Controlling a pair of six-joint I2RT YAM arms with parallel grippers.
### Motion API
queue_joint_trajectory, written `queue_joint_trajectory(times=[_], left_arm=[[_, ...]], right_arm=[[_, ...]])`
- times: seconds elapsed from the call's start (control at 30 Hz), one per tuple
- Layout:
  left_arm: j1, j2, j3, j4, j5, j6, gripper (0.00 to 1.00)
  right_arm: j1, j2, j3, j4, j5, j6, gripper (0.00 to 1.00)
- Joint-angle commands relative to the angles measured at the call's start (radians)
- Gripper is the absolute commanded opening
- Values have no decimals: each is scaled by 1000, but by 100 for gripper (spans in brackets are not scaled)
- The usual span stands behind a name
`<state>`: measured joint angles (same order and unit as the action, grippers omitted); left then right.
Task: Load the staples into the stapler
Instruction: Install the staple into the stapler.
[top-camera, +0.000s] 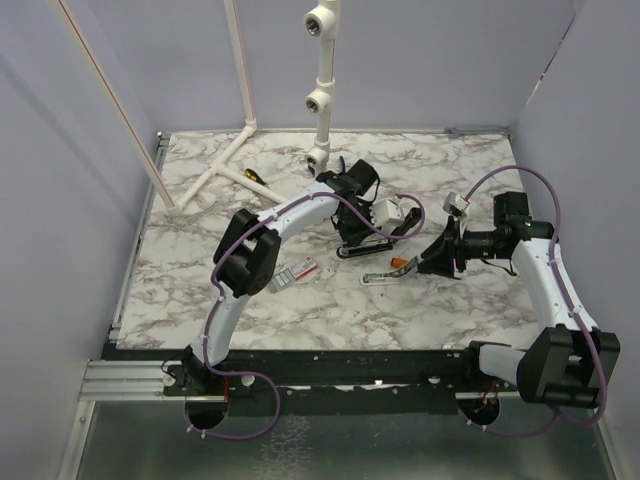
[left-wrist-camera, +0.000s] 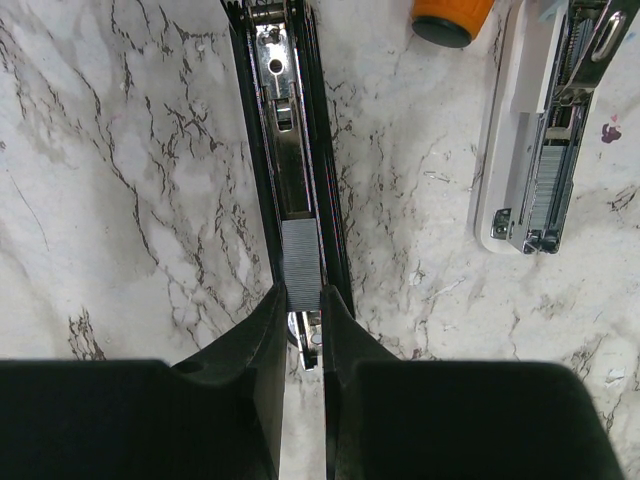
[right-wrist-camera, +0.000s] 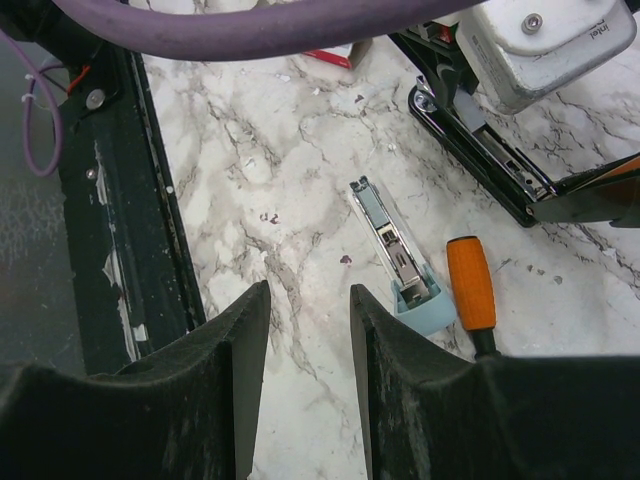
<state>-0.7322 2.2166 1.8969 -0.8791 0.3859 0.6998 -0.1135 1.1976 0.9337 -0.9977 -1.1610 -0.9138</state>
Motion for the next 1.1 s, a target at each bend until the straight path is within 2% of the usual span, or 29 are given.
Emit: queue_joint_trajectory(times=[0.0, 0.43, 1.07], left_arm=[[3, 27, 35, -22, 30, 12, 4], [3, 37, 47, -29, 28, 15, 5], [3, 52, 60, -38, 27, 20, 13]], right_arm=[[-10, 7, 6, -30, -26, -16, 42], [-11, 8, 8, -32, -28, -19, 42], [-12, 13, 9, -31, -25, -17, 42]])
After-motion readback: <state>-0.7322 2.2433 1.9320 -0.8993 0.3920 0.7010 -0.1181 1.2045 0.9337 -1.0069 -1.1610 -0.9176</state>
